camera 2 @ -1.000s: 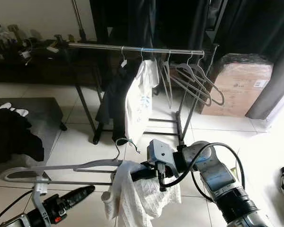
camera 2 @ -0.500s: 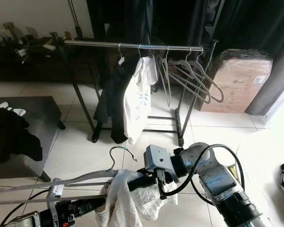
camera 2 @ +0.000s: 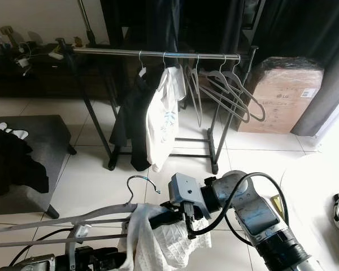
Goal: Hang hanger
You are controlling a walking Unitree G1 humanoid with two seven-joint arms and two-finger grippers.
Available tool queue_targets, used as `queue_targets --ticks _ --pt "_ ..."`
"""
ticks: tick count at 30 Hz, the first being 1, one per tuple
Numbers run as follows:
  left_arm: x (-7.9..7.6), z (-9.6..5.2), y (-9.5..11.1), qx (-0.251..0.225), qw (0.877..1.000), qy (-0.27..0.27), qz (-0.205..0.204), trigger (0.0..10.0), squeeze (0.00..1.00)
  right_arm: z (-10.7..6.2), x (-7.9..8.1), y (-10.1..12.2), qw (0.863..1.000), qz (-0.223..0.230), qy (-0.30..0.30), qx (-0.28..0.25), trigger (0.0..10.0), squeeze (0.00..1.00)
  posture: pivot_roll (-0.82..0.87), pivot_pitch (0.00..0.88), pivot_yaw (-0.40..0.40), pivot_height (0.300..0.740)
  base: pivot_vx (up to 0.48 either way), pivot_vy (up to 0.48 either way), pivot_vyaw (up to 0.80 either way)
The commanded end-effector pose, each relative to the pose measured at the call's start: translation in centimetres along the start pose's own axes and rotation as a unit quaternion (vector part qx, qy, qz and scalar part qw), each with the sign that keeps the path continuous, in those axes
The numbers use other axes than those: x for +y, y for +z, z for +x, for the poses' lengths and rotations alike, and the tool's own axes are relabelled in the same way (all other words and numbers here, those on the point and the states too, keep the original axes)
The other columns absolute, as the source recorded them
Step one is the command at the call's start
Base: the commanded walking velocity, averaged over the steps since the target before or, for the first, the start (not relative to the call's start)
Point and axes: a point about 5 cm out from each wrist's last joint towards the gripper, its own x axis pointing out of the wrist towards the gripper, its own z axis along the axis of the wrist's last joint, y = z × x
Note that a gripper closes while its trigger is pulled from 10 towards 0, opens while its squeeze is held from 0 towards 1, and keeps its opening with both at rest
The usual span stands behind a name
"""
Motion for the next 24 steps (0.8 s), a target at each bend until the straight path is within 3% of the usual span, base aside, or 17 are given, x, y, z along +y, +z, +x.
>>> queue_targets --ticks 1,7,12,16,18,20,24 --pt "0.7 0.1 -0.7 0.035 0.998 0.042 0.020 10.0 0.00 0.1 0.0 0.8 1.000 -0.016 0.002 -0.011 0.0 0.00 0.05 0.165 -0.033 0.740 0.000 0.000 0.00" --pt "1.8 0.5 -0.5 0.049 0.991 0.119 0.046 10.0 0.00 0.3 0.0 0.8 1.000 -0.015 0.001 -0.011 0.0 0.00 0.06 0.163 -0.032 0.740 0.000 0.000 0.00" --pt "2.4 0.5 -0.4 0.047 0.987 0.149 0.041 10.0 0.00 0.4 -0.1 0.8 1.000 -0.015 0.000 -0.011 0.0 0.00 0.06 0.162 -0.032 0.740 0.000 0.000 0.00" --pt "3.7 0.2 -0.2 0.015 0.976 0.215 0.024 10.0 0.00 0.6 -0.1 0.9 1.000 -0.016 -0.005 -0.011 0.0 0.00 0.06 0.161 -0.031 0.740 0.000 0.000 0.00" --pt "3.4 0.4 0.6 -0.020 0.980 0.200 0.004 10.0 0.00 0.6 -0.1 0.9 1.000 -0.016 -0.005 -0.010 0.0 0.00 0.06 0.161 -0.032 0.740 0.000 0.000 0.00" --pt "2.1 0.7 1.5 -0.044 0.990 0.137 0.000 10.0 0.00 0.7 0.0 0.9 1.000 -0.016 0.000 -0.011 0.0 0.00 0.06 0.160 -0.034 0.740 0.000 0.000 0.00" --pt "1.5 0.9 1.4 -0.027 0.995 0.100 0.015 10.0 0.00 0.9 0.1 1.0 1.000 -0.017 0.005 -0.013 0.0 0.00 0.06 0.158 -0.032 0.740 0.000 0.000 0.00"
